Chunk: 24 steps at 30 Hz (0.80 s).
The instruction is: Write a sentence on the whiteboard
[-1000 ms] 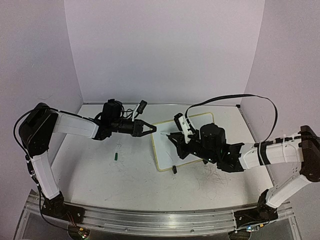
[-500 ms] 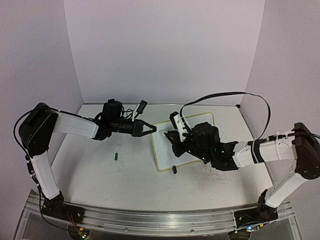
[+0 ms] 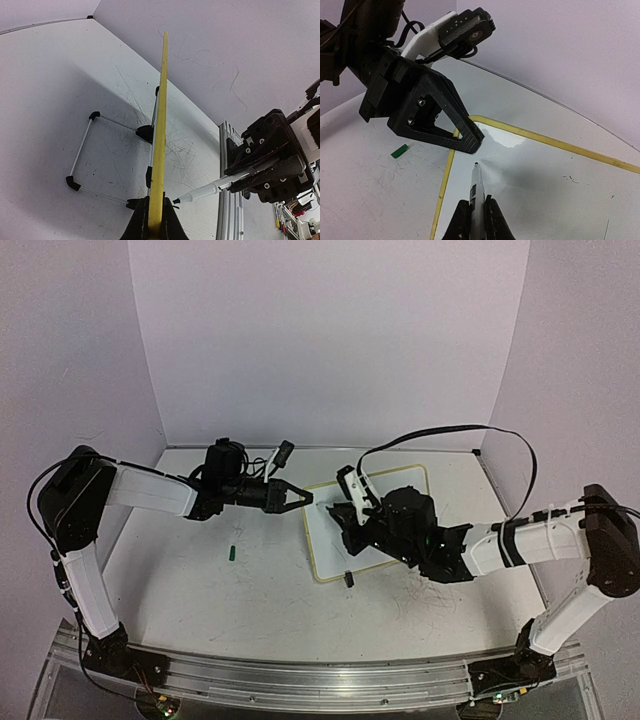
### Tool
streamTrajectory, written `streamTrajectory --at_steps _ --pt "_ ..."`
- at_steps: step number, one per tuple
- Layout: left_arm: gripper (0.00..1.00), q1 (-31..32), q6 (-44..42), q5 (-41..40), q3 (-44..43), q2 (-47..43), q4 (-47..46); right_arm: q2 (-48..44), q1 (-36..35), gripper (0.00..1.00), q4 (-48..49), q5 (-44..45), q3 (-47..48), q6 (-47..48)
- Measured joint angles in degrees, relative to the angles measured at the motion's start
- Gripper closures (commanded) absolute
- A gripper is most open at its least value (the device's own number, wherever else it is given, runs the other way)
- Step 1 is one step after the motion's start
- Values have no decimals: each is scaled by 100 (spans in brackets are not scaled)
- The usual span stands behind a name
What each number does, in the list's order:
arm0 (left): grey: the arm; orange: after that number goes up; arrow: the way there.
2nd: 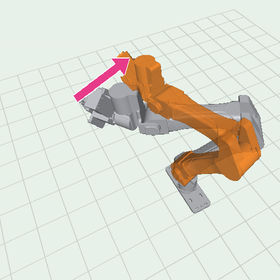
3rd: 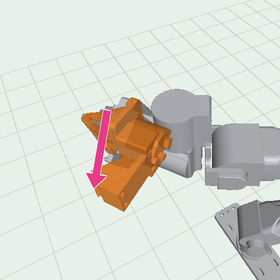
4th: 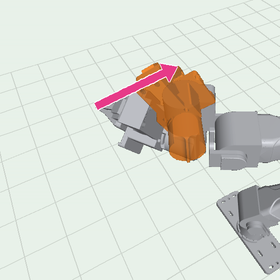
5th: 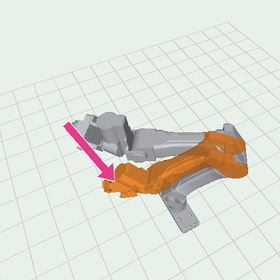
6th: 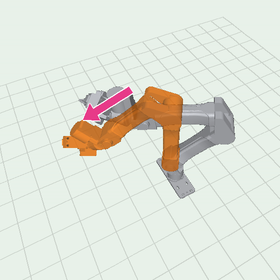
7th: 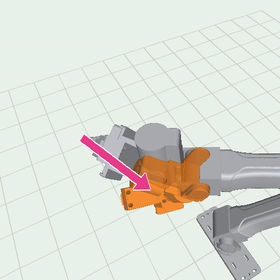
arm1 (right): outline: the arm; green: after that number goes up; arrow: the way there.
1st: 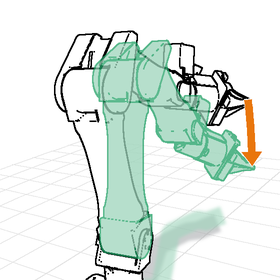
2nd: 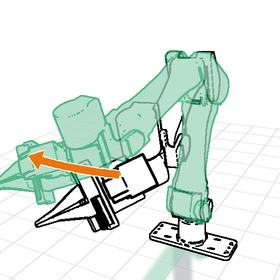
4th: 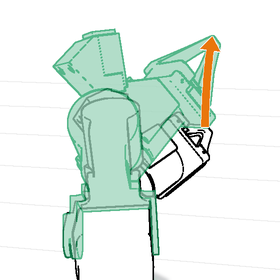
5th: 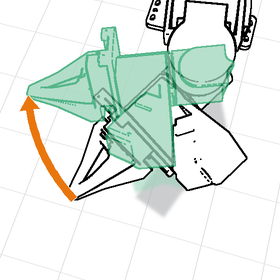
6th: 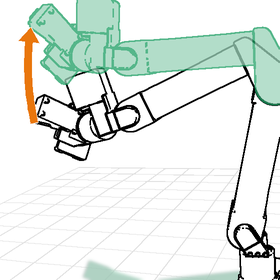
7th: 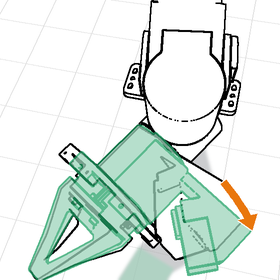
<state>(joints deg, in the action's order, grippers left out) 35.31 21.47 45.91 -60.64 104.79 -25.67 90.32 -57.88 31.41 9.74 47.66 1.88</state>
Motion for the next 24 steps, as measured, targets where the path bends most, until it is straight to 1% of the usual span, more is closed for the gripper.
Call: streamTrajectory --at_steps 24 --pt "100 0 4 0 0 -2 0 256 -34 100 123 181 90 26"
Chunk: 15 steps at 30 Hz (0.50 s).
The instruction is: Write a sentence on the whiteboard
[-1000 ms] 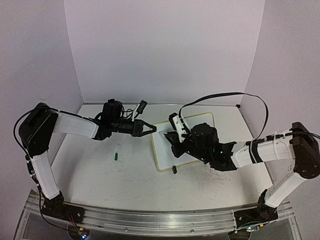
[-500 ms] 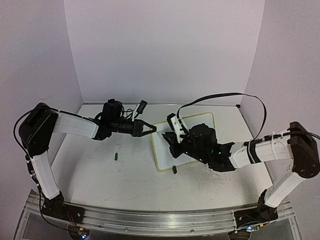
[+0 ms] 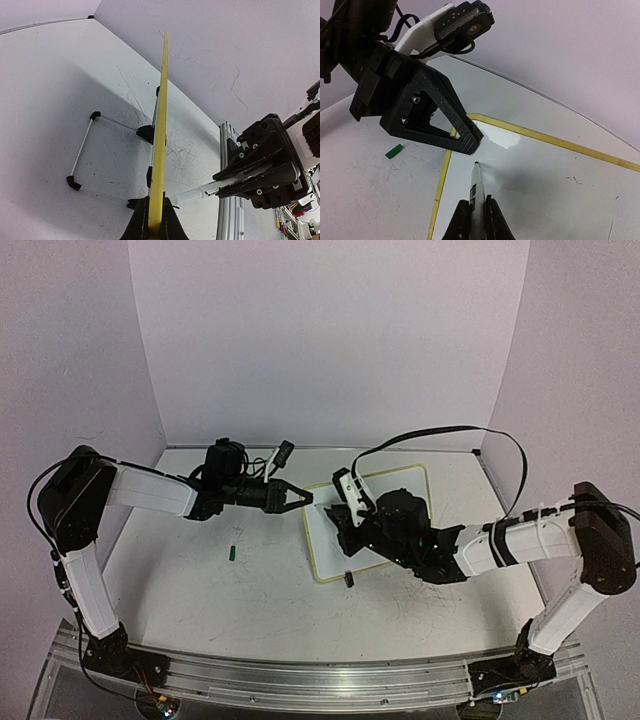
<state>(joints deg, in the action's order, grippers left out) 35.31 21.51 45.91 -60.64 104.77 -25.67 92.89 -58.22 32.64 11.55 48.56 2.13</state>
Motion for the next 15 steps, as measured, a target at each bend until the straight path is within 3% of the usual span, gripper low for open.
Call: streamTrajectory --at_steps 15 --pt "100 2 0 0 0 0 2 122 -62 100 16 -14 94 -3"
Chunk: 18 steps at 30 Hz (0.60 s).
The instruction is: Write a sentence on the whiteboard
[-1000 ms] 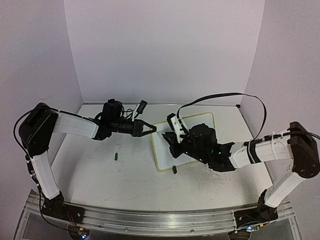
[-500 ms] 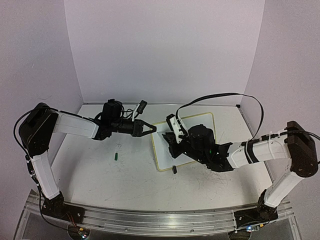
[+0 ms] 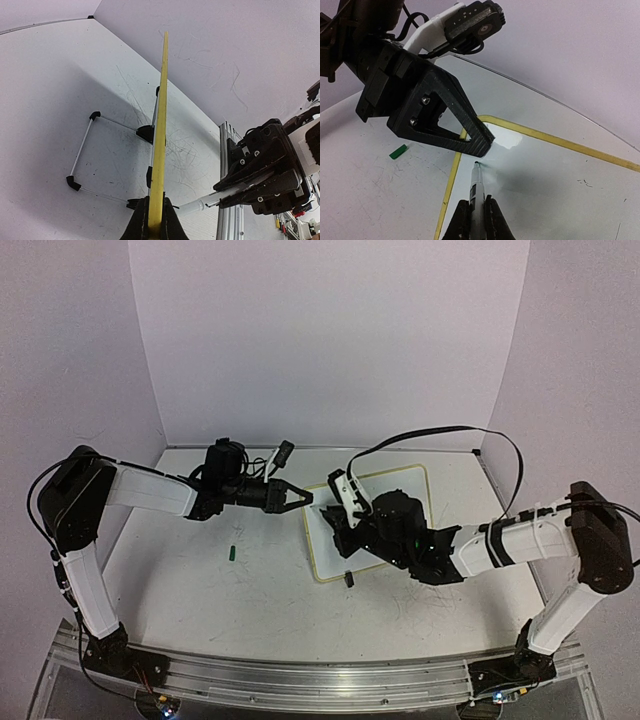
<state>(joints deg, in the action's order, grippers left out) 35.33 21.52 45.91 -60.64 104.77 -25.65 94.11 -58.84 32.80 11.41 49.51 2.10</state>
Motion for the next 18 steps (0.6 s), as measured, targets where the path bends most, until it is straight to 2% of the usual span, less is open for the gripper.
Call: streamTrajectory --at_steps 18 --pt "100 0 -4 -4 0 -11 2 65 -130 100 -68 86 1 -84"
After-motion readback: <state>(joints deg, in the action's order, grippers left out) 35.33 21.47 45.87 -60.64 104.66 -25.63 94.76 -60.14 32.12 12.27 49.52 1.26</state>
